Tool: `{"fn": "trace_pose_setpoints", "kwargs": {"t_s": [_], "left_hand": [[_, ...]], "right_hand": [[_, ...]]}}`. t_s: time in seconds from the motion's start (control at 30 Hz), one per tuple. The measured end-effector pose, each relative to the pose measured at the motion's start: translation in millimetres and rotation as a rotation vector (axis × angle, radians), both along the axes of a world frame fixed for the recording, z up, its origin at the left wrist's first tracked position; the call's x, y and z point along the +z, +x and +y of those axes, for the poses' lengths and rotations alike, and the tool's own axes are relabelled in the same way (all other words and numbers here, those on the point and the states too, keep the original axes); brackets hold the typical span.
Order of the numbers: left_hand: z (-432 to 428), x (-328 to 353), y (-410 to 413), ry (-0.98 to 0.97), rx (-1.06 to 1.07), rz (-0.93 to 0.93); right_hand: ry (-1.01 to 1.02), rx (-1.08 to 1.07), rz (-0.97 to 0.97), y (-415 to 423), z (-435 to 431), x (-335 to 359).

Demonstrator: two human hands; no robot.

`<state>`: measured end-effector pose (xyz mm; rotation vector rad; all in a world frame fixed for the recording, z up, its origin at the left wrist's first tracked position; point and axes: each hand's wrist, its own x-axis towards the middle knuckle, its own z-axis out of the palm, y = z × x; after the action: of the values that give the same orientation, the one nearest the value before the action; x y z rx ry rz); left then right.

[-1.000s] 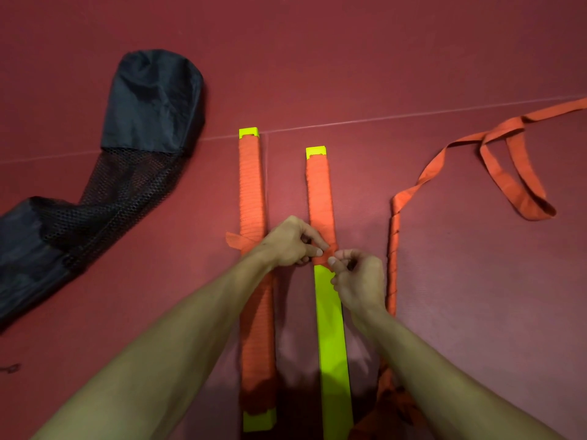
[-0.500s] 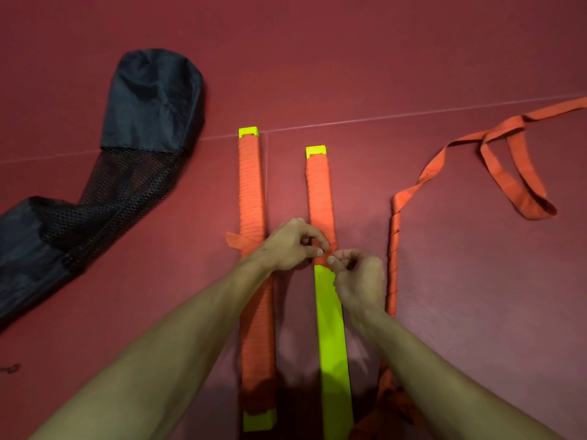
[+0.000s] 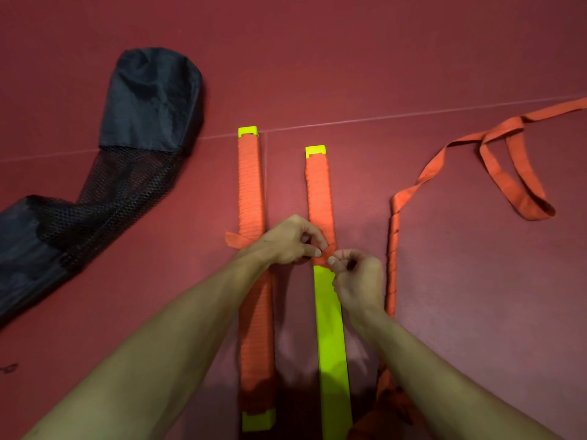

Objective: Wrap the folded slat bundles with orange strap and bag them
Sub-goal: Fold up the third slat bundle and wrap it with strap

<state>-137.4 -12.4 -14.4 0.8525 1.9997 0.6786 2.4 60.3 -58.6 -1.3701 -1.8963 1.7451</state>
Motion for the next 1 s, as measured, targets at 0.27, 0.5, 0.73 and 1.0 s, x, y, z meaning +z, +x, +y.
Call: {"fn": "trace_pose_setpoints", "kwargs": {"t_s": [0.27,0.5,0.73,1.0], "left_hand": [[3.8,3.2,0.0,-0.059,-0.087,0.144],[2.4,-1.5,1.0,-0.025,-0.168,0.218],[-7.2,-2.6,1.7,0.034,-0.136,0.205],[-10.1,5.6,5.5,0.036,0.026,0.143]], "right_hand": [[-0.001,0.002,-0.006,-0.2,-0.2,-1.1],[0.005,0.020,-0.004,0.3,1.5,-1.0],[0.258,0.126,0.035,5.6,13.1,15.4],[0.422,0.386,-0.042,3.7,20.7,26.5]]}}
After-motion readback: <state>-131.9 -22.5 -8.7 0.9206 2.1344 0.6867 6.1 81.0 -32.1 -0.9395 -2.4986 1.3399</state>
